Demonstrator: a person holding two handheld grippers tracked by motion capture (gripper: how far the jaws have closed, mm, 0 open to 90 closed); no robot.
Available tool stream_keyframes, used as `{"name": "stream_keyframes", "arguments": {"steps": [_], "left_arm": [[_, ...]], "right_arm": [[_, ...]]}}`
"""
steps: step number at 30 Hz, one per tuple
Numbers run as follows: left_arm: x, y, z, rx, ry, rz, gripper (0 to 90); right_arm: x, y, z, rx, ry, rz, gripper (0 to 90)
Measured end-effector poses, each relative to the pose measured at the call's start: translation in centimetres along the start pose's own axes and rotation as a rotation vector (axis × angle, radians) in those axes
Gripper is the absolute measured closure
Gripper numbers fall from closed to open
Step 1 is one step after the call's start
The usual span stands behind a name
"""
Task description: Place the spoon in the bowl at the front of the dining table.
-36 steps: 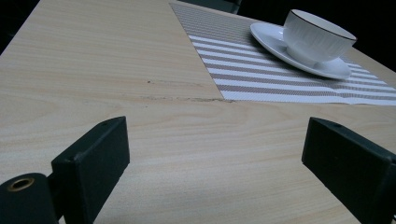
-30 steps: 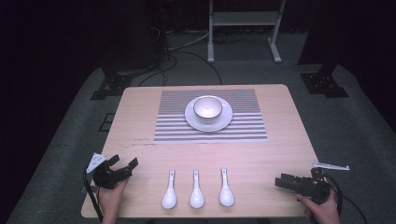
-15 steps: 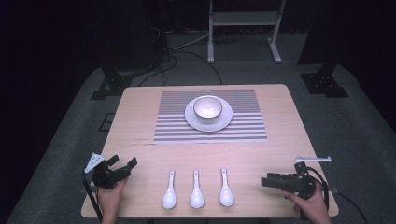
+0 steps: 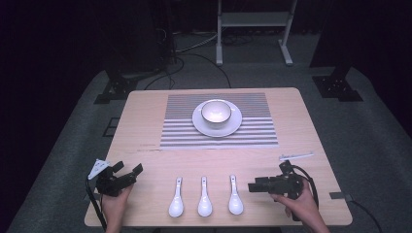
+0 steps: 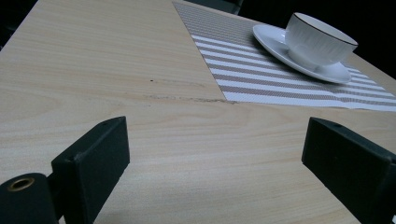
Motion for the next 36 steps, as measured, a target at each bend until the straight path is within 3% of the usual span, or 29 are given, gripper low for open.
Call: {"name": "stream_keyframes", "arguments": {"steps": [6, 20, 36], "left_arm": [[0.0, 0.0, 0.0, -0.001, 0.001, 0.006, 6.2], [0.2, 0.0, -0.1, 0.009, -0.008, 0.011, 6.2], [0.2, 0.0, -0.1, 0.007, 0.003, 0.022, 6.3]], "right_arm": [[1.0, -1.3, -1.7, 0.032, -0.025, 0.01, 24.3], [2.5, -3.7, -6.2, 0.125, -0.016, 0.026, 27.7], [2.6, -5.0, -10.0, 0.182, 0.013, 0.023, 30.8]]}}
Point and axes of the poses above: each handheld gripper's, and its own axes: z roughly backward along the jaws, y roughly out of its underside, x roughly to its left, the point moved 6 cm from there along -z, roughly forward along the jaws, and after that the axes turned 11 degrees about x, right-handed, at the moved point
